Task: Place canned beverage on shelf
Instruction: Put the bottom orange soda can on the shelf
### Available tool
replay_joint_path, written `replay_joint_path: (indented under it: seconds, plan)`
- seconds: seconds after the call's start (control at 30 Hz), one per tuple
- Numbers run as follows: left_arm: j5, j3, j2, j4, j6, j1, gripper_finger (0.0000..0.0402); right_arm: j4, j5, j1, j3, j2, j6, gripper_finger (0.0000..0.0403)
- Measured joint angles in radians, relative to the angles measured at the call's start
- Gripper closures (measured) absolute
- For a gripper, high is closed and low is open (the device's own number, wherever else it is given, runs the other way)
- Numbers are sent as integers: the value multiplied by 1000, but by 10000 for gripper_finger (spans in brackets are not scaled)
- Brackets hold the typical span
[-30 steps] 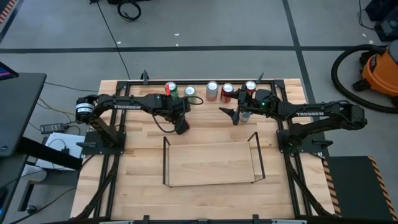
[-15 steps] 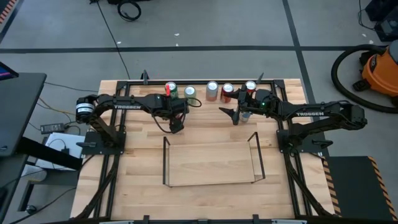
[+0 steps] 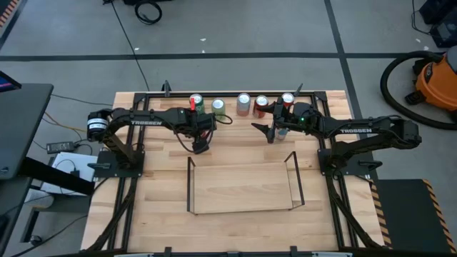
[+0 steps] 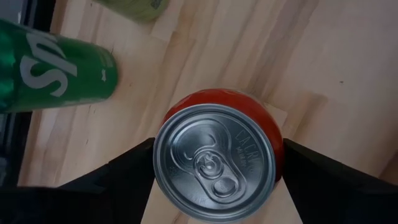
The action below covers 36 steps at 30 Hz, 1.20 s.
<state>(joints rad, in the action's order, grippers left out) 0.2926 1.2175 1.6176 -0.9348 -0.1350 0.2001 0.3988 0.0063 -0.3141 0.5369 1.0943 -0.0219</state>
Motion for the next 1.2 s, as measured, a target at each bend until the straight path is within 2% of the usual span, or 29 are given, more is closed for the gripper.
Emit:
replay_joint_path:
  seconds: [0.3,0.43,0.53,0.67,0.83,1.03,1.2]
  plan:
    - [-16,0,-1,16,46,10,81,0,0,0,0,0,0,56]
    - [4,0,-1,14,34,14,60,0,0,0,0,0,0,56]
    - [-32,0,-1,17,15,27,52,-1,0,0,0,0,0,56]
    - [-76,2,-2,19,-43,47,71,0,0,0,0,0,-1,56]
    - [-81,3,-4,13,-84,55,110,0,0,0,0,0,-2,56]
    - [-130,60,2,-46,-90,37,111,0,0,0,0,0,-4,56]
    - [-118,152,0,-70,-90,19,106,0,0,0,0,0,-4,56]
